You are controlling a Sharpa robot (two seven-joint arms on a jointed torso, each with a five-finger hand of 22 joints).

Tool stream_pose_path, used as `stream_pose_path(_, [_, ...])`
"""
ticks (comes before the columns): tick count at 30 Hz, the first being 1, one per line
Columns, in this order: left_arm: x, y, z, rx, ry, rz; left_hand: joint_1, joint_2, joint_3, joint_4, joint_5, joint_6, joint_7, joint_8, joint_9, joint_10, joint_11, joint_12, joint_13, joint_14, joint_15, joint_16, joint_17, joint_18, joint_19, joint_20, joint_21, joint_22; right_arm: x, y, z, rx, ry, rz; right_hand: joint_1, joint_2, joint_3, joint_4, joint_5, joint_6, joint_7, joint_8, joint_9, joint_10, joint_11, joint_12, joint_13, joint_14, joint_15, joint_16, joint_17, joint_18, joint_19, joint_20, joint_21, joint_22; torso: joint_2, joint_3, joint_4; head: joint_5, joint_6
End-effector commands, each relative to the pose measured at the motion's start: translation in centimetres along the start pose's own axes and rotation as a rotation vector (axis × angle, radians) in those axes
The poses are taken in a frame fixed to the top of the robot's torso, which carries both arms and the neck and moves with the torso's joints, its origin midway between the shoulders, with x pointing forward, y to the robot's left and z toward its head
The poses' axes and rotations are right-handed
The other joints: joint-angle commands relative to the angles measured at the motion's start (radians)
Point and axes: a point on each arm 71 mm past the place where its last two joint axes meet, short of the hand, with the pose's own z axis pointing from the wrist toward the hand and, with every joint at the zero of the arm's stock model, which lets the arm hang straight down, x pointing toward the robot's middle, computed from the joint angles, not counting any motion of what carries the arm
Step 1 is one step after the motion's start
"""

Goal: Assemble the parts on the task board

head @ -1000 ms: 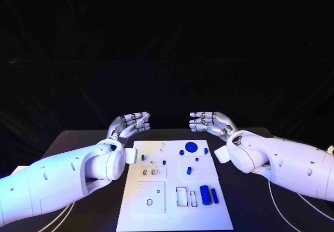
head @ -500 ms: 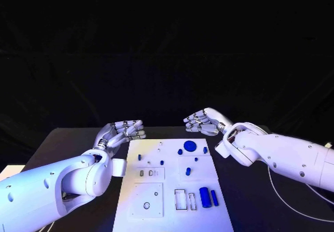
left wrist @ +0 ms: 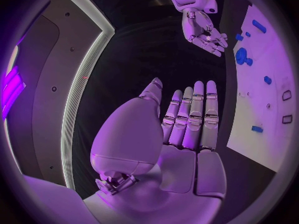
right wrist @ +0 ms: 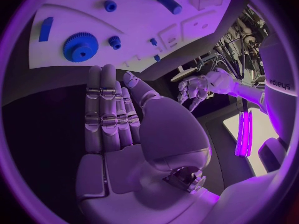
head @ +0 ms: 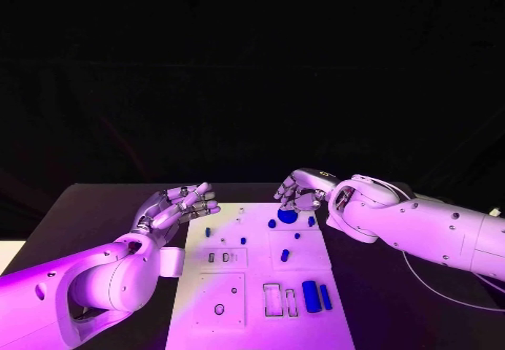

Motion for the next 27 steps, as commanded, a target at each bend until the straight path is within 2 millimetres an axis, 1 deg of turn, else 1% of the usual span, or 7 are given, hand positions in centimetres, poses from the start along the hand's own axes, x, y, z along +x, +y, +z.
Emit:
stream_pose_path(1, [0.7,-0.2,-0.3,-0.011,0.037,-0.053,0.002,0.008,0.000,-0.006,-0.005,0.005,0.000,-0.006,-0.001,0.005,0.000,-0.004,0.001,0.009,-0.001,-0.001,0.001,0.013,0.008,0.000,0.005,-0.002,0.7,0.1,0.1,0.044,0.098,-0.186,-0.007,-0.019,-0.001,0.013,-0.007,0.005,-0.008,-0.005,-0.002,-0.009,-0.004,-0.006,0.000,0.053,-0.007,0.052,0.040,0.011,0.015,-0.005,0.040,0.023,0.022,-0.0047,0.0144,-0.006,0.000])
stream_pose_path(5, [0.9,-0.3,-0.5,-0.017,0.048,-0.060,0.002,0.008,-0.001,-0.006,-0.005,0.005,0.000,-0.006,-0.001,0.005,0.000,-0.004,0.001,0.009,-0.001,-0.001,0.001,0.013,0.008,0.000,0.005,-0.002,1.0,0.5,0.4,0.045,0.132,-0.223,-0.015,-0.029,0.012,0.028,-0.012,0.002,-0.012,-0.006,-0.003,-0.031,-0.004,-0.004,0.001,0.049,-0.012,0.191,0.135,0.009,0.025,-0.007,0.111,0.066,0.032,-0.0058,0.0191,-0.009,0.001])
stream_pose_path(9, [1.0,-0.4,-0.7,-0.020,0.050,-0.061,0.002,0.008,-0.001,-0.006,-0.005,0.005,0.000,-0.006,-0.001,0.006,0.000,-0.004,0.001,0.009,-0.001,-0.001,0.001,0.013,0.008,0.000,0.005,-0.002,1.2,0.7,0.6,0.045,0.150,-0.239,-0.021,-0.041,0.031,0.046,-0.014,-0.003,-0.013,-0.006,-0.002,-0.048,-0.003,-0.002,0.002,0.048,-0.009,0.355,0.243,0.010,0.029,-0.006,0.189,0.114,0.040,-0.0071,0.0231,-0.014,0.002])
stream_pose_path(11, [1.0,-0.4,-0.8,-0.021,0.050,-0.062,0.002,0.008,-0.001,-0.006,-0.005,0.005,0.000,-0.006,-0.001,0.006,0.000,-0.004,0.001,0.009,-0.001,-0.001,0.001,0.013,0.008,0.000,0.005,-0.002,1.3,0.8,0.7,0.043,0.153,-0.243,-0.022,-0.051,0.042,0.056,-0.015,-0.007,-0.014,-0.007,-0.003,-0.052,-0.002,-0.002,0.002,0.038,-0.009,0.476,0.353,0.010,0.024,-0.004,0.233,0.142,0.043,-0.0066,0.0241,-0.014,0.002])
stream_pose_path(14, [1.0,-0.4,-0.8,-0.023,0.051,-0.062,0.002,0.008,-0.001,-0.006,-0.005,0.005,0.000,-0.007,-0.001,0.006,0.001,-0.004,0.000,0.009,-0.001,-0.002,0.001,0.013,0.008,0.000,0.005,-0.002,1.3,0.9,0.8,0.041,0.158,-0.246,-0.023,-0.056,0.051,0.066,-0.015,-0.006,-0.013,-0.005,-0.002,-0.058,-0.003,-0.004,0.001,0.047,-0.005,0.602,0.487,0.012,0.017,-0.003,0.264,0.162,0.045,-0.0061,0.0251,-0.014,0.002])
stream_pose_path(22, [1.0,-0.3,-0.8,-0.028,0.056,-0.064,0.001,0.007,-0.003,-0.007,-0.006,0.004,0.002,-0.008,-0.002,0.006,0.001,-0.005,0.000,0.009,-0.001,-0.003,0.002,0.013,0.009,0.000,0.004,-0.002,1.5,1.1,1.0,0.038,0.175,-0.249,-0.020,-0.067,0.071,0.087,-0.016,-0.008,-0.013,-0.005,-0.001,-0.065,0.000,-0.004,0.001,0.044,-0.002,0.745,0.630,0.011,0.000,0.002,0.338,0.218,0.048,-0.0070,0.0261,-0.013,-0.007])
stream_pose_path(27, [1.0,-0.3,-0.8,-0.031,0.056,-0.065,0.001,0.007,-0.003,-0.007,-0.006,0.004,0.002,-0.008,-0.002,0.006,0.001,-0.005,0.000,0.009,-0.001,-0.003,0.002,0.013,0.009,0.000,0.004,-0.002,1.7,1.3,1.2,0.032,0.181,-0.249,-0.019,-0.065,0.083,0.098,-0.014,-0.003,-0.011,-0.004,0.000,-0.058,-0.001,-0.003,0.002,0.048,-0.002,0.806,0.695,0.000,0.021,0.003,0.407,0.300,0.049,-0.0076,0.0274,-0.015,-0.010])
